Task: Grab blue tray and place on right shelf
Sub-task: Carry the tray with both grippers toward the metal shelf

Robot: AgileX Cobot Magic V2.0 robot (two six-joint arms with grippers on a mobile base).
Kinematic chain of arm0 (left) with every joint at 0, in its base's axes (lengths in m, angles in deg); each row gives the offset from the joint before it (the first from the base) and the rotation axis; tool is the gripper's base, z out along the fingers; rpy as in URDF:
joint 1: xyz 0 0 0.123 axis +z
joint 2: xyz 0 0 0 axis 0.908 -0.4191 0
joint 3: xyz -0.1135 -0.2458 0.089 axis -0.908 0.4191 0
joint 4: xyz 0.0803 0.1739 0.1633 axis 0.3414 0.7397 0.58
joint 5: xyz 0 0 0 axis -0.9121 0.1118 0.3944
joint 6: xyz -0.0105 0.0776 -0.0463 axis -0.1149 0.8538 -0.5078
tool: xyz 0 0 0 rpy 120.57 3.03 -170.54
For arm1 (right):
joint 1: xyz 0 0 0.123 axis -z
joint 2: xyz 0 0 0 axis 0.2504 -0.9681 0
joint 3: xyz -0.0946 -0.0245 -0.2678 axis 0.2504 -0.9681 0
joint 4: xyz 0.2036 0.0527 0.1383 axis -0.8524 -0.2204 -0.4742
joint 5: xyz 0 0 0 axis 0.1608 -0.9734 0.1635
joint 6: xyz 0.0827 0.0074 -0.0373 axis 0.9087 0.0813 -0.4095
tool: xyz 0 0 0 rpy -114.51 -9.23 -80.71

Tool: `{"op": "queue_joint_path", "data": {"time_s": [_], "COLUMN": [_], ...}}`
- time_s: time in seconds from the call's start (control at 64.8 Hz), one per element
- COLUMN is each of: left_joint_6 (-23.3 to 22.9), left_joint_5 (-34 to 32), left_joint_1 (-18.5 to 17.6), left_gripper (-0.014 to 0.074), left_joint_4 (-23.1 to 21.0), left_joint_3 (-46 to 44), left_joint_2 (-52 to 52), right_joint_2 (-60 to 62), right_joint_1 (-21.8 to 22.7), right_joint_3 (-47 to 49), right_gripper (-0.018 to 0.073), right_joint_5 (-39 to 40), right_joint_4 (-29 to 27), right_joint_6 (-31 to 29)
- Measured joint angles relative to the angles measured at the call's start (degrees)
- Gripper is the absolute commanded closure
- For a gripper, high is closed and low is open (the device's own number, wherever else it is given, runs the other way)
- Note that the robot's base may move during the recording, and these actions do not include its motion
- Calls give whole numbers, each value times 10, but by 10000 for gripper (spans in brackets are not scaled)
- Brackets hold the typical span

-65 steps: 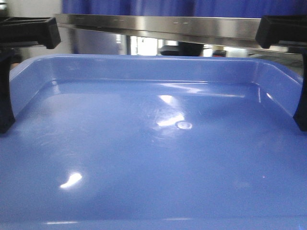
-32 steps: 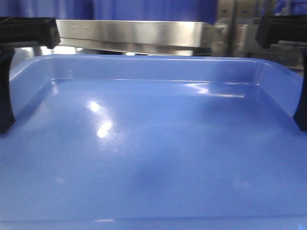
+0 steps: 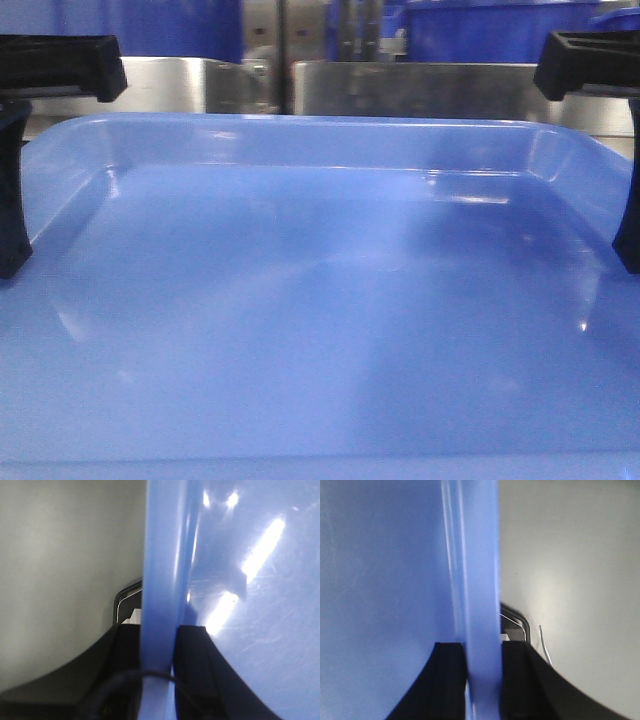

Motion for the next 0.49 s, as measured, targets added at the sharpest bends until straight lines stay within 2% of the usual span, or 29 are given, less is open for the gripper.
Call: {"op": "queue_joint_path", "data": {"time_s": [0.494], "left_joint_6": [0], "left_joint_5": [0], "left_joint_1": [0], "left_gripper": [575], "left_joint_4": [0], "left_joint_3": [0], "left_joint_2": [0], "right_joint_2": [0], "right_joint_1": [0], "right_joint_3": [0], "right_gripper": [345], "right_joint_5": [0], "right_joint_4": [0], "right_joint_6": [0]}}
